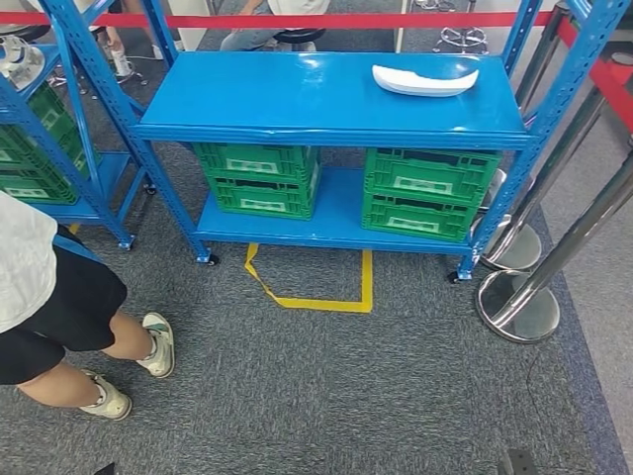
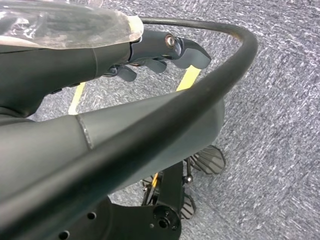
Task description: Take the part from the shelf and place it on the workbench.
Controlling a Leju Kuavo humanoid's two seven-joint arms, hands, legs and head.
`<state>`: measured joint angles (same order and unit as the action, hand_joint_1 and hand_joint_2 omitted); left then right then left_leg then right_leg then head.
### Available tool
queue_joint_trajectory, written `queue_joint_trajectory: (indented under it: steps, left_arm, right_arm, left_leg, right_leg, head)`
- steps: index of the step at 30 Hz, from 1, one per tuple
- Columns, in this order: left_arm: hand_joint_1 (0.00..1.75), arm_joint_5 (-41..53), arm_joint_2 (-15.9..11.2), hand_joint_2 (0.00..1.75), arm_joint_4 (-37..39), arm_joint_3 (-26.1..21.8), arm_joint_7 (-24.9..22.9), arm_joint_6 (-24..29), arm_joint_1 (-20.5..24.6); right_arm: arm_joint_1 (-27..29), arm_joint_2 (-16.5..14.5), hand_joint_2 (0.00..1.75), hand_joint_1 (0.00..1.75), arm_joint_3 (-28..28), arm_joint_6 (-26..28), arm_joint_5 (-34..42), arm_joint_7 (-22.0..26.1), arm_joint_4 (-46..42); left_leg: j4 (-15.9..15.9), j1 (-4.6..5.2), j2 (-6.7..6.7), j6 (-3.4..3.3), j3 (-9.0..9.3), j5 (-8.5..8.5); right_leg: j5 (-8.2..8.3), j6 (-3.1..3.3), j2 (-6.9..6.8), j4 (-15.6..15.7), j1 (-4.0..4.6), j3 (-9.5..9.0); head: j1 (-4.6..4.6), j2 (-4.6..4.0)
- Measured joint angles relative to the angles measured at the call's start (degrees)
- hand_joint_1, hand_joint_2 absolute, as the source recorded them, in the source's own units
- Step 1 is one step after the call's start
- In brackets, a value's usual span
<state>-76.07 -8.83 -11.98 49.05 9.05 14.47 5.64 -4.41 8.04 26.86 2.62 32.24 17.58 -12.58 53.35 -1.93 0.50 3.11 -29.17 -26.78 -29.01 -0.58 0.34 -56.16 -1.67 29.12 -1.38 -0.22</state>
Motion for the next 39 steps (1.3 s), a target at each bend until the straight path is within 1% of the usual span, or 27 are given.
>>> queue_joint_trajectory:
  steps: [8,24,25,26,28,29,30,31,32,33,34,35,36,37,38,39]
  left_arm:
    - [0.0,0.0,0.0,0.0,0.0,0.0,0.0,0.0,0.0]
    - [0.0,-0.1,0.0,0.0,0.0,0.0,0.0,0.0,0.0]
    - [0.0,-0.2,0.0,0.0,0.0,0.0,0.0,0.0,0.0]
    - [0.0,-0.2,-0.1,0.0,0.0,0.0,0.0,0.0,0.0]
    - [0.0,-0.3,-0.1,0.0,0.0,0.0,0.0,0.1,0.0]
    - [0.0,-0.3,-0.1,0.0,0.0,0.0,0.0,0.1,0.1]
    - [0.0,-0.3,-0.1,0.0,0.0,0.0,0.0,0.1,0.1]
    - [0.0,-0.3,0.0,0.0,0.0,0.0,0.0,0.1,0.1]
    - [0.0,-0.4,0.0,0.0,0.0,0.0,0.0,0.1,0.1]
    - [0.0,-0.4,0.0,0.0,0.0,0.0,0.0,0.1,0.0]
    - [0.0,-0.5,0.1,0.0,0.0,0.0,0.0,0.1,-0.1]
    - [0.0,-0.6,0.2,0.0,0.0,0.0,0.0,0.1,-0.2]
    - [0.0,-0.6,0.3,0.0,0.0,0.0,0.0,0.1,-0.2]
    - [0.0,-0.7,0.2,0.0,0.0,0.0,0.0,0.1,-0.3]
    - [0.0,-0.7,0.1,0.0,0.0,0.0,0.0,0.2,-0.3]
    - [0.0,-0.7,0.0,0.0,0.1,0.1,0.0,0.2,-0.2]
  right_arm:
    - [0.0,0.0,0.0,0.0,0.0,0.0,0.0,0.2,0.0]
    - [0.0,0.0,0.0,0.0,0.0,0.0,0.0,0.4,0.0]
    - [0.0,0.0,0.0,0.0,0.0,-0.1,0.0,0.4,0.0]
    - [-0.1,0.0,0.0,0.0,0.0,-0.1,0.0,0.4,0.0]
    - [-0.1,0.0,0.0,0.0,0.0,-0.1,0.0,0.5,0.0]
    - [-0.2,0.0,0.0,0.0,0.0,-0.1,0.0,0.5,0.0]
    - [-0.2,0.0,0.0,0.0,0.0,-0.1,0.0,0.5,0.0]
    - [-0.2,0.1,0.0,0.0,0.0,-0.1,0.0,0.5,0.0]
    - [-0.2,0.1,0.0,0.0,0.0,-0.1,0.0,0.5,0.0]
    - [-0.2,0.1,0.0,0.0,0.0,-0.1,0.0,0.5,0.0]
    - [-0.2,0.1,0.0,0.0,0.0,-0.1,0.0,0.5,0.0]
    - [-0.1,0.2,0.0,0.0,0.0,-0.1,0.0,0.5,0.0]
    - [-0.1,0.2,0.0,0.0,0.0,-0.1,0.0,0.5,0.0]
    - [0.0,0.2,0.0,0.0,0.0,-0.1,0.0,0.5,0.0]
    - [0.0,0.1,0.0,0.0,0.1,-0.1,0.0,0.5,0.0]
    - [0.0,0.1,0.0,0.0,0.1,-0.1,0.0,0.5,0.0]
  left_leg:
    - [0.2,0.04,-0.01,-0.2,-0.01,-0.13]
    - [0.3,0.04,-0.01,-0.21,0.0,-0.14]
    - [0.3,0.07,-0.01,-0.23,-0.03,-0.18]
    - [-0.1,0.13,0.0,-0.62,0.13,-0.08]
    - [-2.9,-0.23,-0.11,-1.88,1.82,0.94]
    - [-4.8,-0.47,-0.22,-2.56,2.92,1.68]
    - [-6.2,-0.79,-0.37,-2.82,3.85,2.26]
    - [-6.8,-0.91,-0.48,-2.82,4.23,2.44]
    - [-6.9,-1.1,-0.52,-2.62,4.36,2.44]
    - [-6.8,-1.35,-0.51,-2.27,4.44,2.23]
    - [-6.6,-1.71,-0.43,-1.78,4.53,1.92]
    - [-6.1,-2.2,-0.31,-1.1,4.63,1.46]
    - [-5.2,-2.75,-0.18,-0.27,4.65,0.8]
    - [-4.2,-3.06,-0.05,0.63,4.46,0.03]
    - [-2.8,-3.33,0.06,1.52,4.12,-0.83]
    - [-1.7,-3.33,0.16,2.19,3.75,-1.43]
  right_leg:
    - [0.06,-0.09,0.0,0.2,-0.02,-0.19]
    - [0.06,-0.1,0.0,0.2,-0.03,-0.21]
    - [0.13,-0.15,-0.02,0.3,-0.17,-0.23]
    - [0.35,-0.47,-0.06,0.9,-0.28,-0.49]
    - [0.48,-0.97,-0.18,1.6,-0.44,-0.97]
    - [-0.2,-1.17,-0.19,0.7,-0.38,-0.65]
    - [-1.51,-1.15,-0.18,-1.8,-0.4,0.5]
    - [-3.16,-1.29,-0.15,-5.3,-0.49,2.23]
    - [-4.59,-1.55,-0.14,-9.1,-0.68,4.2]
    - [-5.13,-1.97,-0.17,-11.7,-0.98,5.68]
    - [-4.58,-2.51,-0.21,-12.3,-1.36,6.24]
    - [-2.95,-3.18,-0.25,-10.7,-1.83,5.7]
    - [-0.82,-3.97,-0.3,-7.4,-2.41,4.34]
    - [0.35,-4.79,-0.1,-4.5,-2.75,3.05]
    - [0.85,-4.9,0.21,-2.4,-2.98,2.1]
    - [0.54,-4.6,0.5,-1.7,-3.06,1.75]
  head:
    - [0.25,0.0]
    - [0.35,0.0]
    - [0.36,0.0]
    - [0.31,0.0]
    - [0.02,-0.01]
    - [0.02,-0.01]
    - [0.2,-0.01]
    - [0.61,-0.01]
    - [0.96,0.0]
    - [1.27,0.0]
    - [1.48,0.0]
    - [1.66,0.0]
    - [1.86,0.0]
    - [2.26,0.0]
    - [2.8,0.0]
    - [3.07,0.0]
